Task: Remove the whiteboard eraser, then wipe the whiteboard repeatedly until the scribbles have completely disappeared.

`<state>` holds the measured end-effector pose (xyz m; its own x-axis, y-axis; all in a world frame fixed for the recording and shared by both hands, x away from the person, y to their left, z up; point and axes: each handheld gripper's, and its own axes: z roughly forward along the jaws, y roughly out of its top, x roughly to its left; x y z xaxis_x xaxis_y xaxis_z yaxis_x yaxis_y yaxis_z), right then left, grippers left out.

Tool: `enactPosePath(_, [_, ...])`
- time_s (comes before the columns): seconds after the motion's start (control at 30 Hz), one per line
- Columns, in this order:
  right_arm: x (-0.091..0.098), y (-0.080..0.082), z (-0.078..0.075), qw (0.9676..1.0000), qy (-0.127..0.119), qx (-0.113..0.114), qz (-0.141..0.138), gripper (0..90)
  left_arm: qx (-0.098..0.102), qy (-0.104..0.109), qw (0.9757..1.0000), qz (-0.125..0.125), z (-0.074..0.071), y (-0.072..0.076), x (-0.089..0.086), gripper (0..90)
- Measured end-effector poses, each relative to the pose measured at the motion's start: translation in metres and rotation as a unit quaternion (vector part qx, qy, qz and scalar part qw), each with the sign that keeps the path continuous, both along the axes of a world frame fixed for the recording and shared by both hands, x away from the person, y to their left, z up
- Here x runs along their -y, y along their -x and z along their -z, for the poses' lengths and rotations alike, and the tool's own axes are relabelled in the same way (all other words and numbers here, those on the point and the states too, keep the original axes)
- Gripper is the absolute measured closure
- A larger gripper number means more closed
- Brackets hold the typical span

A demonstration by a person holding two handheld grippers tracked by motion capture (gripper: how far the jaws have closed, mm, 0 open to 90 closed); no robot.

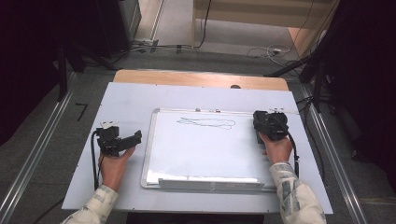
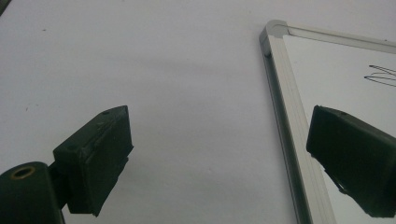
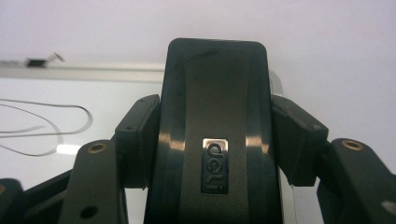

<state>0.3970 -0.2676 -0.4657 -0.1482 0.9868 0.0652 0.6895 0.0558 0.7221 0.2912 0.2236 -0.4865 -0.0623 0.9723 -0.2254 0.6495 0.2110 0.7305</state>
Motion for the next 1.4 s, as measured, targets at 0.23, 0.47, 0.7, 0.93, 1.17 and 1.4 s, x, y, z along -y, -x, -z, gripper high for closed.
enactPosePath(0.23, [-0.003, 0.003, 0.000, 0.9999, 0.006, -0.008, -0.009, 36.9, 0.002, 0.000, 1.0000, 0.001, -0.001, 0.001, 0.000, 7.3])
enactPosePath(0.47, [-0.008, 0.005, -0.001, 0.9998, 0.002, -0.009, -0.018, 37.0, 0.004, 0.000, 1.0000, -0.001, -0.001, 0.001, 0.000, 7.3])
enactPosePath(0.7, [-0.015, 0.007, -0.003, 0.9994, 0.002, -0.008, -0.035, 37.0, 0.005, 0.001, 1.0000, -0.002, -0.002, 0.001, 0.000, 7.3])
enactPosePath(0.93, [-0.023, 0.006, -0.002, 0.9987, 0.005, -0.016, -0.048, 37.2, 0.005, 0.002, 1.0000, 0.000, -0.002, 0.001, 0.000, 7.3])
enactPosePath(1.17, [-0.037, 0.006, 0.000, 0.9970, 0.018, -0.019, -0.073, 37.3, 0.006, 0.002, 1.0000, 0.002, -0.002, 0.001, 0.000, 7.3])
enactPosePath(1.4, [-0.052, 0.001, 0.004, 0.9948, 0.031, -0.029, -0.093, 37.4, 0.004, -0.001, 1.0000, 0.004, -0.002, 0.002, 0.000, 7.3])
